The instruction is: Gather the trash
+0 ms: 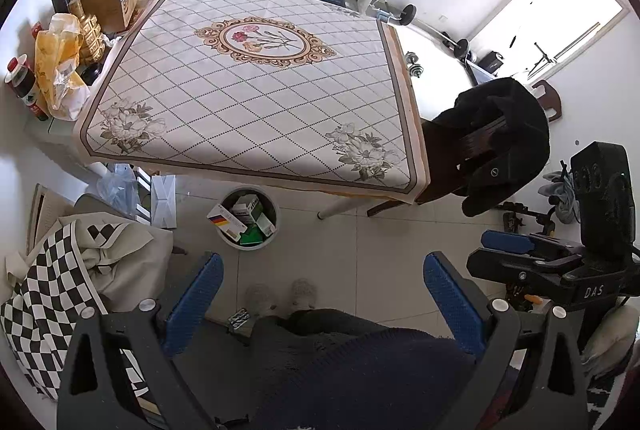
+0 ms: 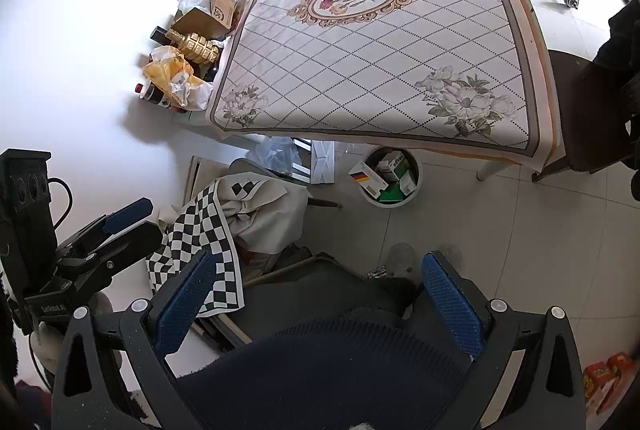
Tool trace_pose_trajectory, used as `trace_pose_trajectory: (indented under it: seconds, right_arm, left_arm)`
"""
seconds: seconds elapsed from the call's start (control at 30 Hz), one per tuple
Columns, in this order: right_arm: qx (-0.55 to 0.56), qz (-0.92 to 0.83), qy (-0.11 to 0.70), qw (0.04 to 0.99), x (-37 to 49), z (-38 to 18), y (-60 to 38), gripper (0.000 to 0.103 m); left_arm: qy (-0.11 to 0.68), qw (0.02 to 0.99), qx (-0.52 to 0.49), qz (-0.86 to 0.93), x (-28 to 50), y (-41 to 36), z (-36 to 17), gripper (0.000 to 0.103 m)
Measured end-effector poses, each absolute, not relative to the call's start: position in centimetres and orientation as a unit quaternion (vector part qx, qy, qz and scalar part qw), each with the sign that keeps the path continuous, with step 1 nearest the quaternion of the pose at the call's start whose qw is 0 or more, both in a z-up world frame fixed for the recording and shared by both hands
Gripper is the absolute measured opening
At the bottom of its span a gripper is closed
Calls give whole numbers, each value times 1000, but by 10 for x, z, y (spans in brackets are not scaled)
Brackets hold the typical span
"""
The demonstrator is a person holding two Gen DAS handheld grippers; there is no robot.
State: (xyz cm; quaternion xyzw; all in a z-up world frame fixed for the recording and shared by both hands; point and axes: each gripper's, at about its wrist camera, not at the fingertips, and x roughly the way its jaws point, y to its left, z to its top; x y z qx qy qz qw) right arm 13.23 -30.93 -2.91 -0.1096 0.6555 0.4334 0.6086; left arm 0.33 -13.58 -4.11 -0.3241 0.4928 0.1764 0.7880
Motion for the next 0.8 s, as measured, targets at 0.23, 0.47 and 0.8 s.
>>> trace_pose_trajectory:
  seconds: [0.23, 0.47, 0.8]
  right_arm:
    - [-112, 434, 655, 608, 130, -29, -309, 103]
    - [-115, 434, 657, 605, 125, -31, -311, 103]
    - [-115, 433, 661, 602, 123, -33, -316, 103]
  left_arm:
    - [493, 787, -326, 178, 3, -135, -41, 102]
    - [493, 786, -328, 177, 0, -138, -40, 102]
    - [493, 785, -329, 178, -5, -145, -41, 102]
